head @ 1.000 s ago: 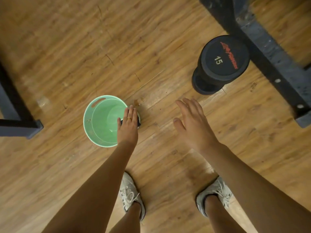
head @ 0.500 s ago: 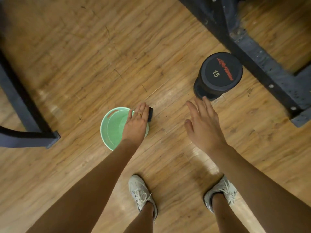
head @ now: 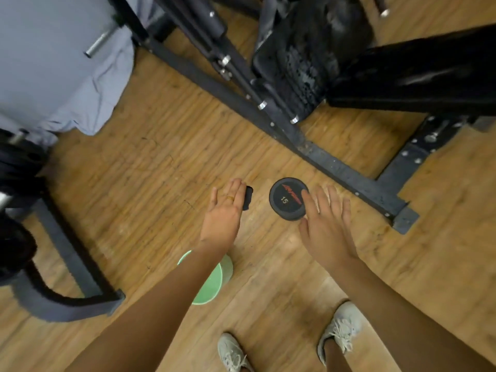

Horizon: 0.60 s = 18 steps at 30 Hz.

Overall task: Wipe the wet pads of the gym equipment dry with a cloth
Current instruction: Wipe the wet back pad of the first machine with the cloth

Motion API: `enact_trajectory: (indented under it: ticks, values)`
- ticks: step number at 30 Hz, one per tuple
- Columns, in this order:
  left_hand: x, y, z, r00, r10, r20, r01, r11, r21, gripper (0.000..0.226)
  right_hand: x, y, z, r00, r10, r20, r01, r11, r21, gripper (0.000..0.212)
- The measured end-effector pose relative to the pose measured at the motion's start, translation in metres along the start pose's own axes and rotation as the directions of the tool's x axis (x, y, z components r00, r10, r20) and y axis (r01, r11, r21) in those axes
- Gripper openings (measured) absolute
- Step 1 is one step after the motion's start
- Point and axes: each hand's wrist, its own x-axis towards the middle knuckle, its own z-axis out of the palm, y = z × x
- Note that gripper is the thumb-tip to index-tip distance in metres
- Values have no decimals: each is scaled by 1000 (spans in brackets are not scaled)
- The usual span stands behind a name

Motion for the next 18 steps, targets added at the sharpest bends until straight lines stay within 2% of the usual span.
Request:
enact_trajectory:
  ticks: [3, 9, 12, 18]
  values:
    - [29, 42, -56, 998, 61, 10, -61, 997, 38, 75, 4, 22, -61, 999, 32, -21, -31, 998, 50, 59]
    - [102, 99, -127, 983, 179, -41, -175, 981, 85, 77, 35, 70, -147, 992, 103, -66, -101, 994, 34, 57]
    - [147, 103, -145, 973, 217, -72, -209, 972, 106, 79, 65, 83, -168, 983, 152, -99, -149, 988, 46, 57]
    - [236, 81, -170, 967, 255, 3, -254, 962, 103, 83, 140, 91, -182, 984, 142, -105, -140, 990, 27, 58]
